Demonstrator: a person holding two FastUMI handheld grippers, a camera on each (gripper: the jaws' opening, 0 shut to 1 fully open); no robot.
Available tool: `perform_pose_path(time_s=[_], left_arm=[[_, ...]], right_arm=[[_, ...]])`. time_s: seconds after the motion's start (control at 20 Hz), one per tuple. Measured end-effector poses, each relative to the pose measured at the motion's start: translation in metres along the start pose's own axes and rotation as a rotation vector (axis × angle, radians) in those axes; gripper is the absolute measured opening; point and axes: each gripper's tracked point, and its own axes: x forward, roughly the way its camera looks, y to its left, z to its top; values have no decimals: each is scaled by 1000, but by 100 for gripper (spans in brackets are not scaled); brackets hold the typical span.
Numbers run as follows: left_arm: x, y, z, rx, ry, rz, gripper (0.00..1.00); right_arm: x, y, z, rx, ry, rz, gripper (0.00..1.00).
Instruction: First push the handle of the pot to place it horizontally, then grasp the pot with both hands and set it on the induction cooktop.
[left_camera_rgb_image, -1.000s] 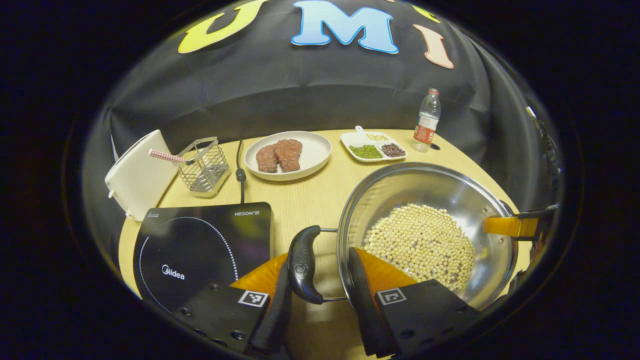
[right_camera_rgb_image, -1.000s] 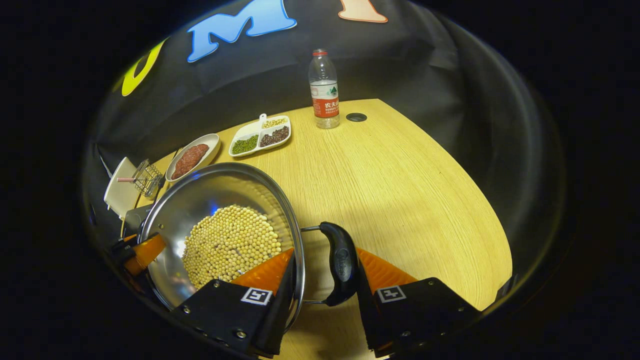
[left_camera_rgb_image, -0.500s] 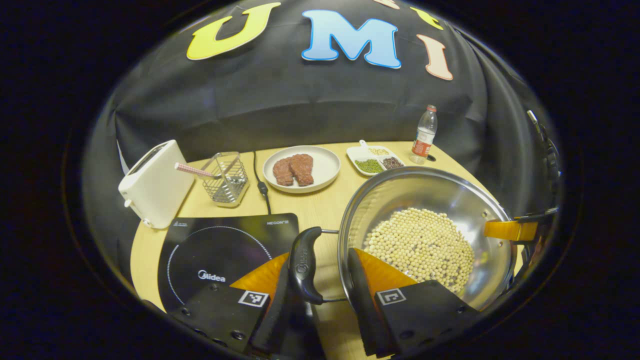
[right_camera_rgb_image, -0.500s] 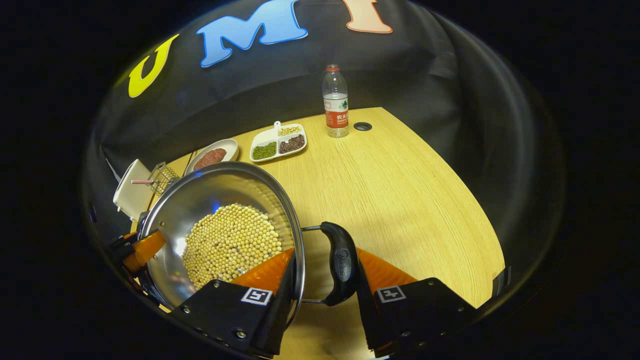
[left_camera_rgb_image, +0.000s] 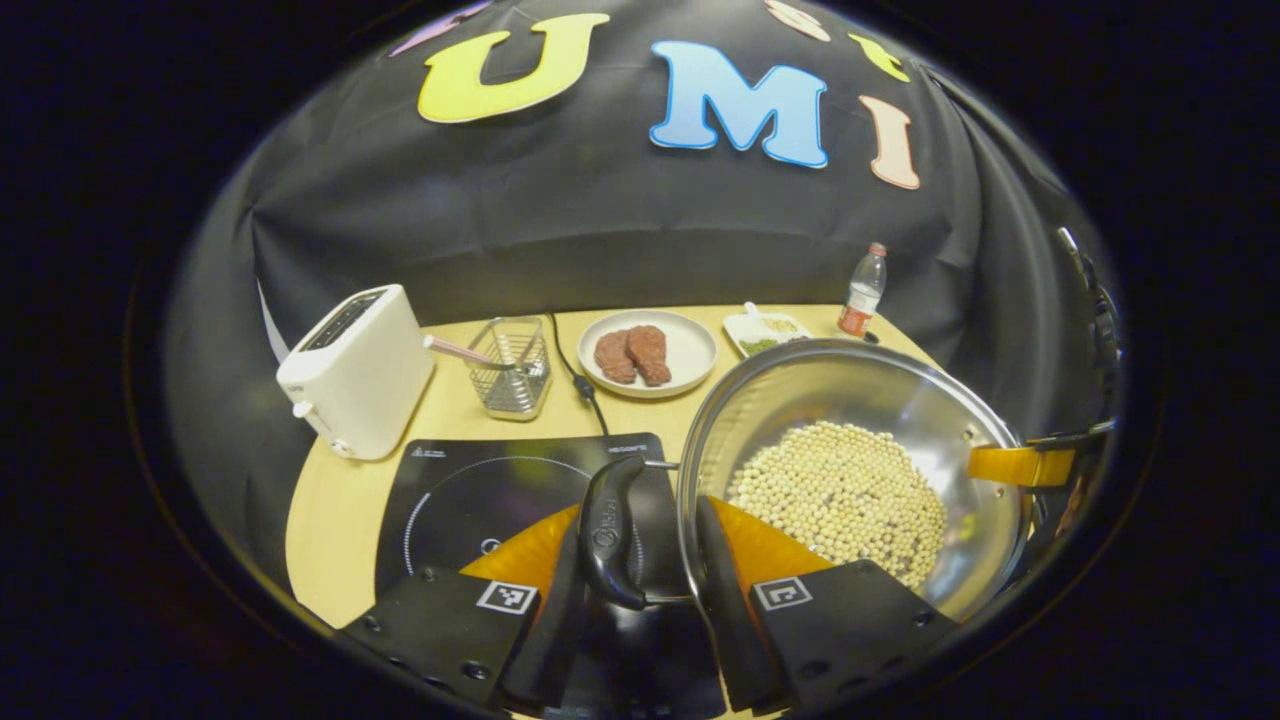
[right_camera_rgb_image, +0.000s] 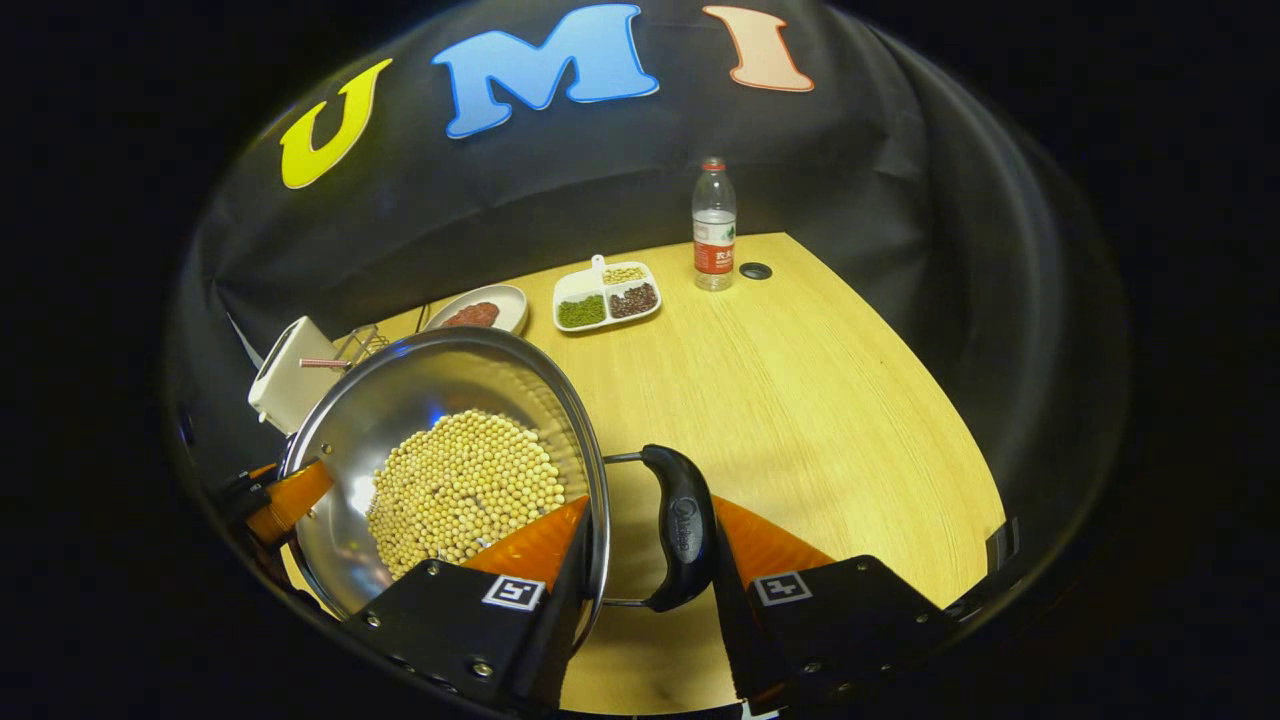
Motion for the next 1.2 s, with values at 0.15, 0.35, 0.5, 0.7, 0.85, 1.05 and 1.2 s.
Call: perform_pose_path(time_s=[0.15, 0.35, 0.5, 0.7, 0.85, 1.05, 1.2], left_arm=[[-6, 24, 1, -8, -1, 11, 60], [-17, 55, 4, -24, 0, 32, 61], [-22, 75, 5, -27, -3, 48, 64], [-26, 94, 6, -41, -4, 54, 66], [-29, 112, 3, -50, 2, 61, 64], [-32, 139, -1, -48, 10, 74, 64], [-36, 161, -7, -58, 12, 85, 67]], right_arm=[[-1, 20, 0, -15, 11, 11, 61], [-2, 49, 3, -28, 19, 34, 61], [-4, 66, 4, -44, 25, 49, 61], [-2, 81, 6, -60, 35, 59, 61], [-2, 83, 7, -72, 45, 69, 61], [-6, 75, 13, -91, 71, 85, 61], [-3, 77, 11, -100, 81, 99, 61]])
